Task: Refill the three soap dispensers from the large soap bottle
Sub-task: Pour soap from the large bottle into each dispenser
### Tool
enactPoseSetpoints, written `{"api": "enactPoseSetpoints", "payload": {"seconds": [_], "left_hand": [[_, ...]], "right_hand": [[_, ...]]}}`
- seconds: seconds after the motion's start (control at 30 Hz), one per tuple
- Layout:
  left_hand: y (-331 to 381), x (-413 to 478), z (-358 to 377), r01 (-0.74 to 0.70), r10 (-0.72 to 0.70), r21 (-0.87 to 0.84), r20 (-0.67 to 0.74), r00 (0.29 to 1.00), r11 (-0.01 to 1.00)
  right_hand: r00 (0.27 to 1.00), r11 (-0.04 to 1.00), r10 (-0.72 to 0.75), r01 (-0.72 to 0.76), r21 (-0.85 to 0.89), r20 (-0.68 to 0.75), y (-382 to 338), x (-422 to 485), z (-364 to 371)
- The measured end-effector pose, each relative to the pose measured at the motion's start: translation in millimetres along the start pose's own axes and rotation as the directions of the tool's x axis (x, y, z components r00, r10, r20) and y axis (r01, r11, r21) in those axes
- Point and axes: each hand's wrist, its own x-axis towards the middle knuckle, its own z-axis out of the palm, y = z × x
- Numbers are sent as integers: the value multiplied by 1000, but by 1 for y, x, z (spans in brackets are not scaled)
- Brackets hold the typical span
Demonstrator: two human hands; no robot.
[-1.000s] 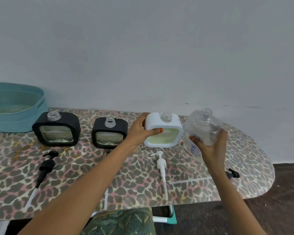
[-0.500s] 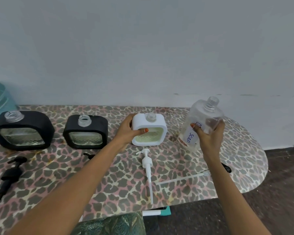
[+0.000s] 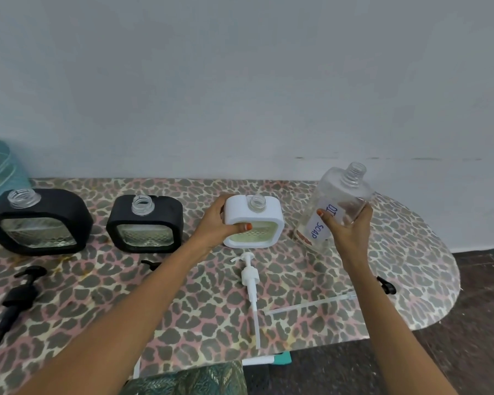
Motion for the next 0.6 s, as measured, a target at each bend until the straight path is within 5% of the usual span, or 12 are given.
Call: {"api": "enactPoseSetpoints", "payload": {"seconds": [0.6], "left_hand": [[42, -51, -11, -162, 161, 115, 18, 987, 980]], "right_hand": [[977, 968, -170, 141, -207, -128, -54, -62, -19]]}}
